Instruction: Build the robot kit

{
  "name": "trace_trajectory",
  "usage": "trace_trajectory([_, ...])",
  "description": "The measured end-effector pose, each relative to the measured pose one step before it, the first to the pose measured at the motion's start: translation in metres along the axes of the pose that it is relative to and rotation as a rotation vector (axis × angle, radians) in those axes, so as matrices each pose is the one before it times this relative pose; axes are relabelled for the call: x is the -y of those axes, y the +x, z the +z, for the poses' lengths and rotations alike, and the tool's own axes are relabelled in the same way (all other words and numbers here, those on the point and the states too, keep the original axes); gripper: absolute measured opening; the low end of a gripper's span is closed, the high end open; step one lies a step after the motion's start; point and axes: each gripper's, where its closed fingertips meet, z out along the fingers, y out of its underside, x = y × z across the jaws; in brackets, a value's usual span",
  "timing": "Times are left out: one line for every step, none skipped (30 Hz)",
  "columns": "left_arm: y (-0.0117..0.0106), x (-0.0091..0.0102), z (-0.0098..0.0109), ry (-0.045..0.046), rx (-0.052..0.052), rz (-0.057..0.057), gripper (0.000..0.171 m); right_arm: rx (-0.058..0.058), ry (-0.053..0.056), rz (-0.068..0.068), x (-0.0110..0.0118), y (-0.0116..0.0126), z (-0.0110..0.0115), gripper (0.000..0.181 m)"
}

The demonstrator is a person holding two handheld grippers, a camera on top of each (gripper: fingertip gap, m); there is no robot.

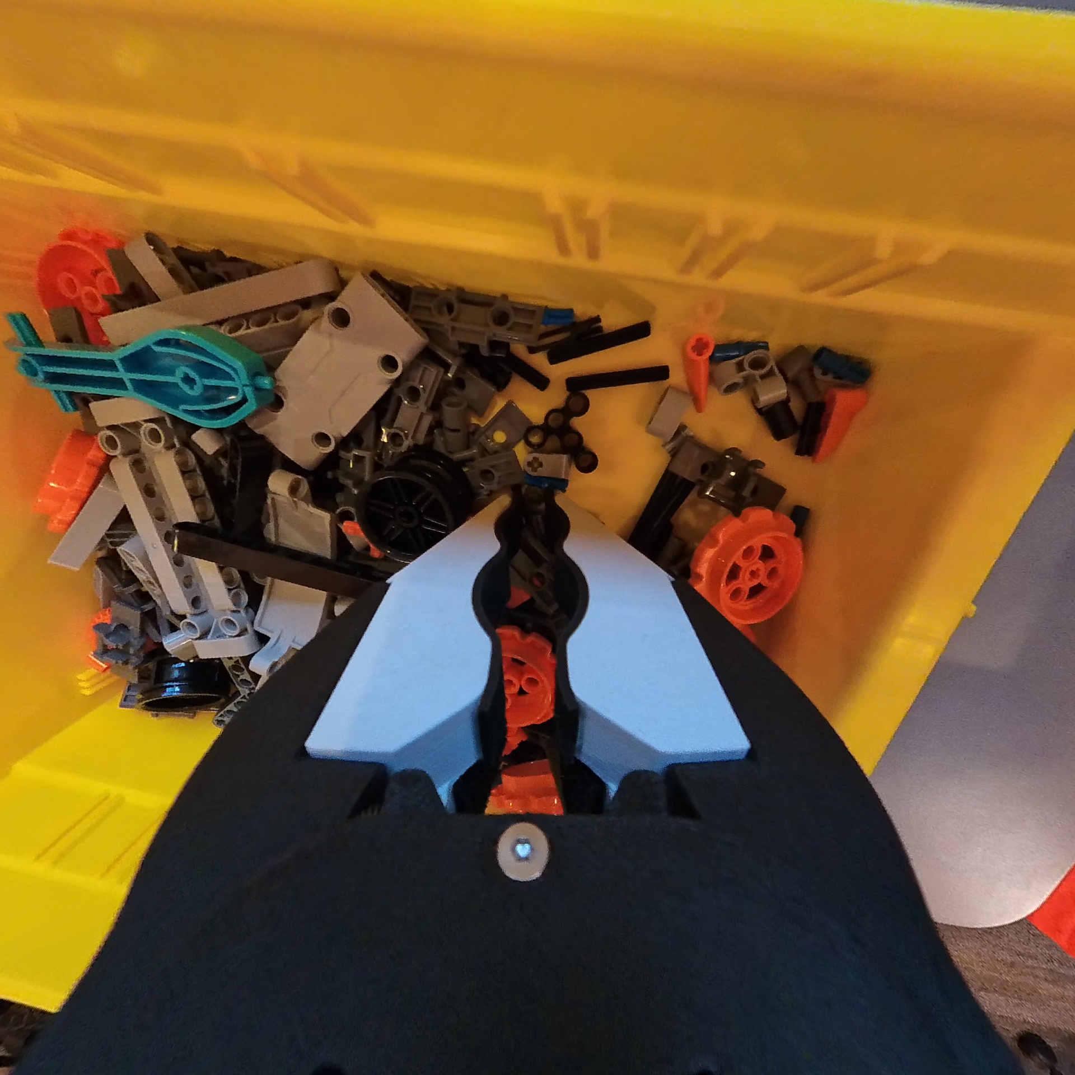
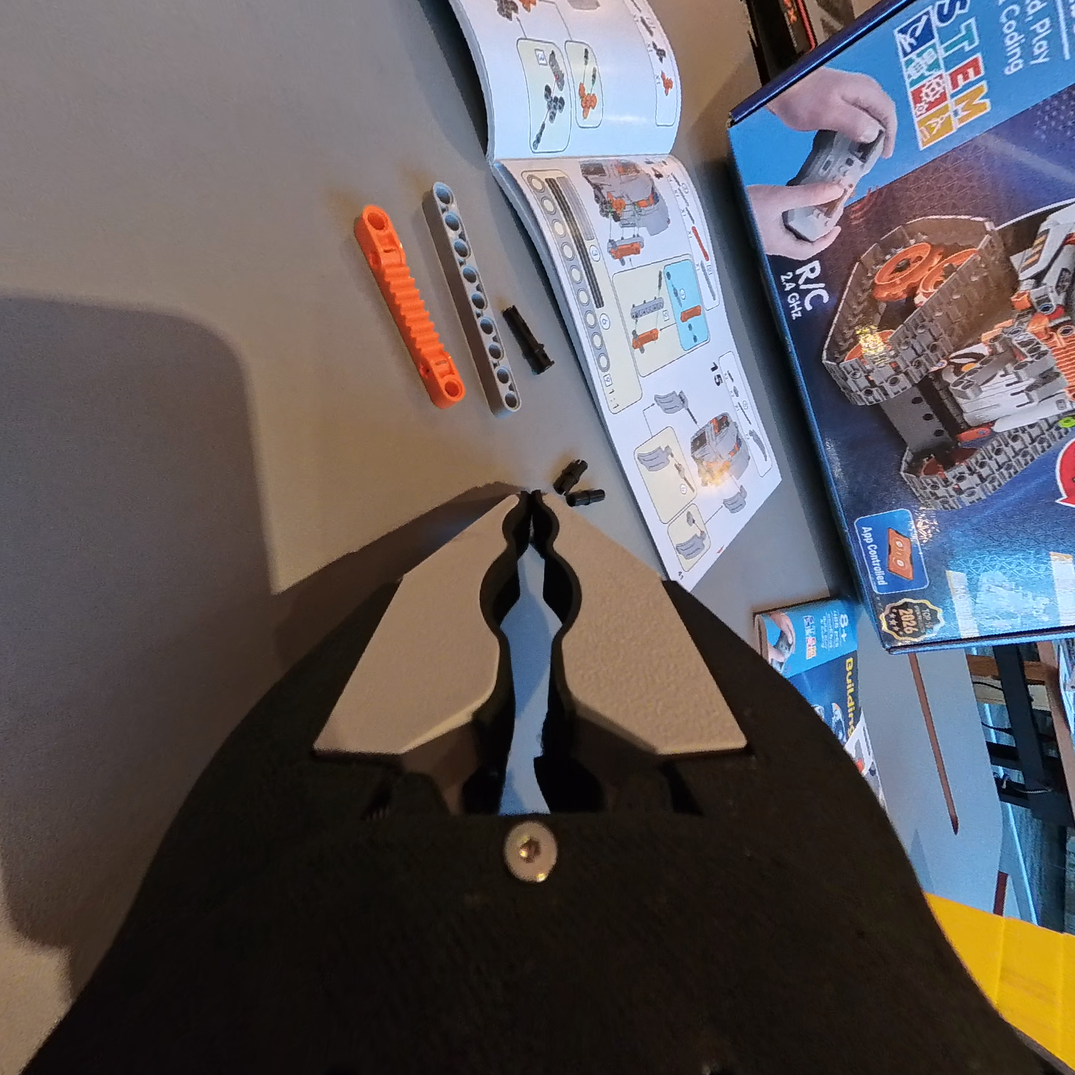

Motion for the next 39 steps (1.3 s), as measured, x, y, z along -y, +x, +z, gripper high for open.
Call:
trace_trajectory([0.00080,0.00003,0.00023,0.00028,-0.0102,-0.0037,0.007,0.0014,-0.0005,0.0004,-0.00011,-0.00022,0.00010,0.000])
trace_trajectory([0.00095,0.00013,0.00077,-0.00069,-0.0133,-0.0063,0.010,-0.0003,-0.0001,-0.0010,-0.00003,0.00004,-0.00008,0.000])
trace_trajectory([0.00017,0.00068,0.00070,0.00263,-0.0072,-0.0065,0.011,-0.0006,0.0010,-0.0008,0.00034,0.00004,-0.00003,0.000])
trace_trajectory([-0.00019,0.00070,0.00036,0.00330,-0.0026,-0.0023,0.011,-0.0002,0.0010,0.0002,0.00031,0.00002,-0.00011,0.000])
trace_trajectory([-0.00061,0.00006,0.00006,0.00115,0.0028,0.0017,0.010,-0.0015,0.0012,-0.0008,0.00030,0.00015,-0.00025,0.000])
trace_trajectory([-0.00082,-0.00020,-0.00007,0.00043,0.0064,0.0033,0.007,-0.0007,0.0016,-0.0002,0.00020,0.00016,-0.00019,0.000])
trace_trajectory([-0.00034,0.00001,-0.00011,0.00165,0.0048,0.0039,0.007,-0.0001,0.0000,0.0009,-0.00013,0.00004,-0.00018,0.000])
trace_trajectory([-0.00008,0.00001,-0.00004,0.00101,0.0045,0.0022,0.007,-0.0003,-0.0008,0.0004,-0.00027,0.00017,-0.00002,0.000])
trace_trajectory([-0.00002,0.00007,0.00004,0.00080,0.0058,0.0018,0.007,0.0011,-0.0010,0.0010,-0.00038,-0.00012,0.00016,0.000])
trace_trajectory([0.00004,0.00013,-0.00008,0.00090,0.0067,0.0017,0.007,0.0005,-0.0008,0.0004,-0.00010,-0.00004,0.00002,0.000])
trace_trajectory([0.00005,-0.00002,-0.00016,0.00094,0.0078,0.0037,0.007,0.0007,0.0004,-0.0009,0.00008,-0.00015,0.00011,0.000])
trace_trajectory([0.00006,-0.00009,-0.00011,0.00111,0.0086,0.0050,0.008,0.0005,0.0003,-0.0010,0.00006,-0.00017,0.00003,0.000])
trace_trajectory([0.00065,0.00004,-0.00004,0.00272,0.0049,0.0042,0.009,0.0010,-0.0003,-0.0009,0.00016,-0.00028,0.00010,0.000])
trace_trajectory([0.00015,-0.00025,-0.00017,0.00156,0.0051,0.0023,0.009,0.0008,-0.0004,-0.0010,0.00009,-0.00031,0.00016,0.000])
trace_trajectory([0.00027,-0.00070,-0.00027,0.00008,0.0026,0.0002,0.009,0.0008,-0.0005,-0.0007,0.00005,-0.00022,0.00007,0.000])
trace_trajectory([-0.00011,-0.00051,-0.00024,0.00087,0.0031,-0.0013,0.007,0.0010,-0.0006,0.0005,-0.00012,-0.00017,0.00009,0.000])
trace_trajectory([0.00015,-0.00031,-0.00017,0.00277,0.0030,-0.0005,0.007,-0.0001,0.0001,-0.0005,-0.00009,0.00005,-0.00009,0.000])
trace_trajectory([0.00035,-0.00023,-0.00018,0.00252,0.0016,0.0007,0.006,0.0001,0.0002,0.0009,-0.00005,-0.00004,0.00000,0.000])
trace_trajectory([0.00024,-0.00023,-0.00012,0.00131,0.0027,0.0003,0.006,0.0006,0.0002,0.0013,0.00001,0.00000,0.00001,0.000])
trace_trajectory([0.00040,-0.00019,-0.00023,0.00073,0.0014,0.0001,0.006,-0.0002,-0.0007,0.0003,-0.00016,0.00012,0.00001,0.000])
trace_trajectory([0.00060,0.00004,-0.00016,0.00163,0.0004,0.0005,0.006,-0.0005,0.0003,0.0000,0.00005,0.00007,0.00002,0.000])
trace_trajectory([0.00066,0.00002,-0.00017,0.00207,0.0005,0.0009,0.005,0.0002,0.0001,0.0005,-0.00006,0.00004,0.00006,0.000])
trace_trajectory([0.00017,0.00007,-0.00007,0.00128,0.0033,0.0011,0.005,0.0000,-0.0001,0.0000,0.00006,-0.00005,0.00001,0.000])
trace_trajectory([0.00028,0.00006,-0.00001,0.00064,0.0031,0.0014,0.005,-0.0005,0.0001,-0.0007,-0.00003,0.00005,0.00007,0.000])
trace_trajectory([0.00050,0.00007,-0.00020,0.00019,0.0029,0.0040,0.005,0.0000,0.0003,0.0006,0.00006,0.00002,0.00010,0.000])
trace_trajectory([0.00037,0.00022,-0.00052,0.00103,0.0052,0.0060,0.004,0.0005,0.0002,0.0012,0.00001,0.00002,0.00001,0.000])
trace_trajectory([0.00068,0.00031,-0.00053,0.00081,0.0040,0.0054,0.004,0.0003,0.0007,0.0011,0.00009,0.00005,0.00004,0.000])
trace_trajectory([0.00063,0.00048,-0.00051,0.00139,0.0024,0.0047,0.003,0.0004,0.0006,0.0009,0.00001,0.00000,0.00009,0.000])
trace_trajectory([-0.00092,0.00099,-0.00074,0.00443,0.0115,0.0030,0.001,0.0003,0.0005,0.0008,0.00005,0.00007,0.00002,0.000])
trace_trajectory([0.00057,0.00127,-0.00080,0.00671,0.0012,0.0015,0.001,0.0002,0.0002,0.0006,0.00005,-0.00001,0.00009,0.000])
trace_trajectory([0.00073,0.00077,-0.00062,0.00341,-0.0018,-0.0007,0.002,0.0001,-0.0004,-0.0002,0.00002,-0.00005,-0.00001,0.000])
trace_trajectory([-0.00053,0.00003,-0.00044,-0.00066,0.0041,-0.0004,0.002,-0.0005,-0.0002,-0.0010,0.00001,0.00004,0.00007,0.000])
trace_trajectory([0.00093,-0.00047,-0.00018,-0.00277,-0.0049,0.0011,0.002,-0.0006,0.0003,-0.0003,-0.00003,-0.00002,0.00000,0.000])
trace_trajectory([0.00031,-0.00081,0.00050,-0.00474,-0.0033,0.0002,0.002,0.0001,0.0001,0.0006,0.00007,0.00000,-0.00005,0.000])
trace_trajectory([-0.00074,-0.00100,0.00096,-0.00549,0.0017,-0.0022,0.003,0.0006,0.0003,0.0012,0.00002,0.00001,0.00001,0.000])
trace_trajectory([-0.00058,-0.00082,0.00115,-0.00442,-0.0018,-0.0044,0.005,0.0004,-0.0002,0.0005,-0.00010,0.00003,0.00004,0.000])
trace_trajectory([0.00014,-0.00071,0.00089,-0.00238,-0.0063,-0.0035,0.005,-0.0002,-0.0003,-0.0005,0.00005,0.00001,0.00000,0.000])
trace_trajectory([-0.00007,-0.00078,0.00080,-0.00255,-0.0036,-0.0016,0.006,-0.0004,0.0002,-0.0002,-0.00004,-0.00006,0.00000,0.000])
trace_trajectory([-0.00050,-0.00070,0.00077,-0.00342,-0.0003,-0.0011,0.007,0.0000,0.0004,0.0003,0.00005,-0.00002,0.00003,0.000])
